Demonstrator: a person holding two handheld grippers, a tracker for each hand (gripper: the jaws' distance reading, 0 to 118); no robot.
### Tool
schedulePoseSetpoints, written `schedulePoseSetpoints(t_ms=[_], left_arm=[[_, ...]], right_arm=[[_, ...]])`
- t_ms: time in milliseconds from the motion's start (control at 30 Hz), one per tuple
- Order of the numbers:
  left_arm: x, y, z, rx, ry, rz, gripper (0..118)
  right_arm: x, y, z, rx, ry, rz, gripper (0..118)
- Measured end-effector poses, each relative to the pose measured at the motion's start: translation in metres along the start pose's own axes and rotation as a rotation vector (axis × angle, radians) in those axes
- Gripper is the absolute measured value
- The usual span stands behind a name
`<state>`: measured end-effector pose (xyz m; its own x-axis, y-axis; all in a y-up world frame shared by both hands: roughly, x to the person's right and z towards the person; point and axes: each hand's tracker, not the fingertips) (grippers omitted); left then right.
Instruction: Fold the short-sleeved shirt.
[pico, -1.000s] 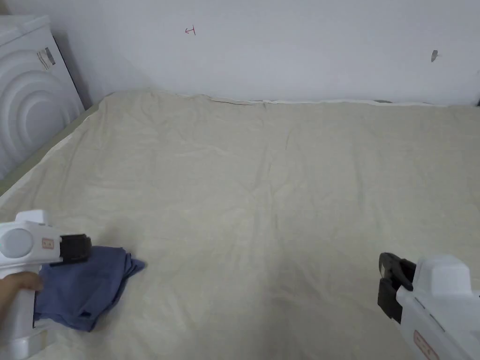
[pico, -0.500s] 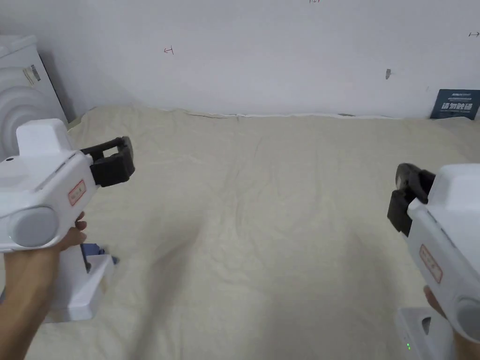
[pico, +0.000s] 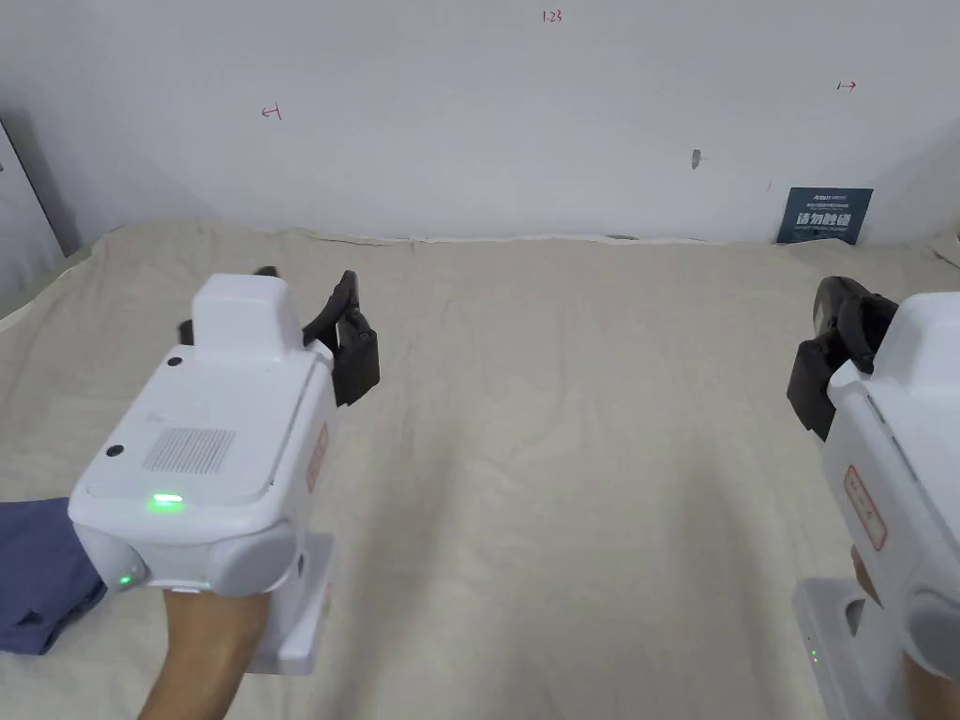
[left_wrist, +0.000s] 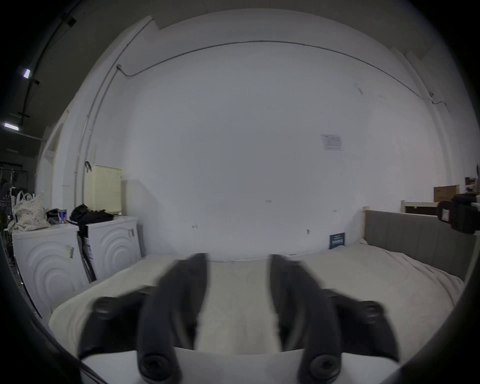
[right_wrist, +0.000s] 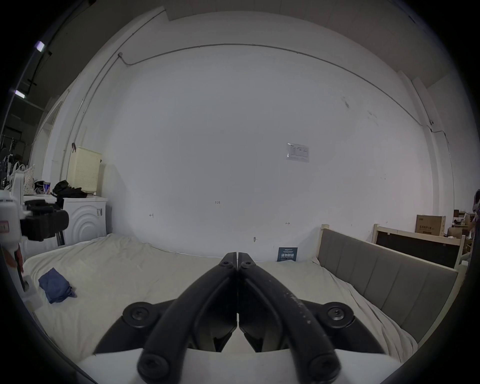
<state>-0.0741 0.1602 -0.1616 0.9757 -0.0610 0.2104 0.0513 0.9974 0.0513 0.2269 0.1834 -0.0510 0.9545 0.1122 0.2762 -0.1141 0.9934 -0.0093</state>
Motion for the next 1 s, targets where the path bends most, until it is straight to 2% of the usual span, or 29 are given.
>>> schedulePoseSetpoints(t_ms=[33, 300, 1000], left_arm=[[0.004, -0.001, 0.0, -0.002, -0.013, 0.01, 0], [0.026, -0.009, -0.006, -0.012, -0.041, -0.04, 0], [0.017, -0.011, -0.001, -0.031, -0.055, -0.027, 0]], right_arm=[[0.001, -0.001, 0.001, -0.001, -0.004, -0.001, 1], [0.004, -0.004, 0.003, -0.005, -0.019, -0.004, 1], [0.008, -0.001, 0.007, 0.001, -0.032, -0.003, 1]])
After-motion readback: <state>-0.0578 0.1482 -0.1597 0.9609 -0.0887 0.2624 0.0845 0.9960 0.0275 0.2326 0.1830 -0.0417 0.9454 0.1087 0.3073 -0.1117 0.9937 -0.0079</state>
